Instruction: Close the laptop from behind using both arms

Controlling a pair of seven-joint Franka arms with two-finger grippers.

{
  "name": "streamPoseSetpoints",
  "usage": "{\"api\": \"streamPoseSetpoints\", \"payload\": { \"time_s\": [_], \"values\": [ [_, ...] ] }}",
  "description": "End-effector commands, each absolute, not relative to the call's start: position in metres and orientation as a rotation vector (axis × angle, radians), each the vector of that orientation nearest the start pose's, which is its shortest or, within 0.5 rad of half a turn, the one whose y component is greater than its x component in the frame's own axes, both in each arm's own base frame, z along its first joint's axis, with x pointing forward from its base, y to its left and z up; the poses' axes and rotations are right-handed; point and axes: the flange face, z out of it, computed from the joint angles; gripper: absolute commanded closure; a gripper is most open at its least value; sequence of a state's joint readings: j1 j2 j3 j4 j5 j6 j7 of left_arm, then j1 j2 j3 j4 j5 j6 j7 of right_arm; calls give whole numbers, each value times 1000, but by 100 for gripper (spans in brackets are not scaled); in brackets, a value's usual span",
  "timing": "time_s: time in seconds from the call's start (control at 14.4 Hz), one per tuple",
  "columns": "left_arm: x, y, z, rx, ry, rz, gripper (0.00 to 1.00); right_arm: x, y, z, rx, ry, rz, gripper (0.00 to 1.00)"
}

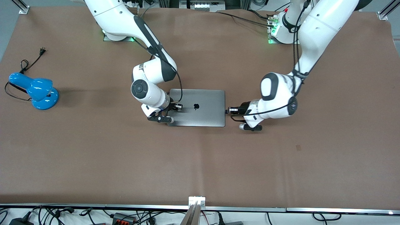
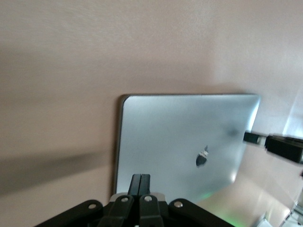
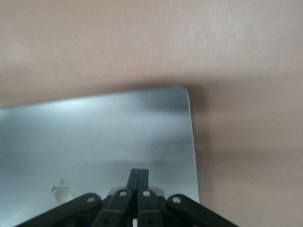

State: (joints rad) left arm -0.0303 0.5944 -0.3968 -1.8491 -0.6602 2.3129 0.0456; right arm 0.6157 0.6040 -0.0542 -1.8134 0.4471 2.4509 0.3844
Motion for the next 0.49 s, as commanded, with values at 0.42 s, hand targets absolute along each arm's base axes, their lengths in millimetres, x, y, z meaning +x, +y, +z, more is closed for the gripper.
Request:
{"api": "streamPoseSetpoints", "payload": {
  "time_s": [0.42],
  "values": [
    [590, -170, 357, 2580, -72, -442, 100, 585, 283, 375, -2978, 126, 91, 100]
  ]
}}
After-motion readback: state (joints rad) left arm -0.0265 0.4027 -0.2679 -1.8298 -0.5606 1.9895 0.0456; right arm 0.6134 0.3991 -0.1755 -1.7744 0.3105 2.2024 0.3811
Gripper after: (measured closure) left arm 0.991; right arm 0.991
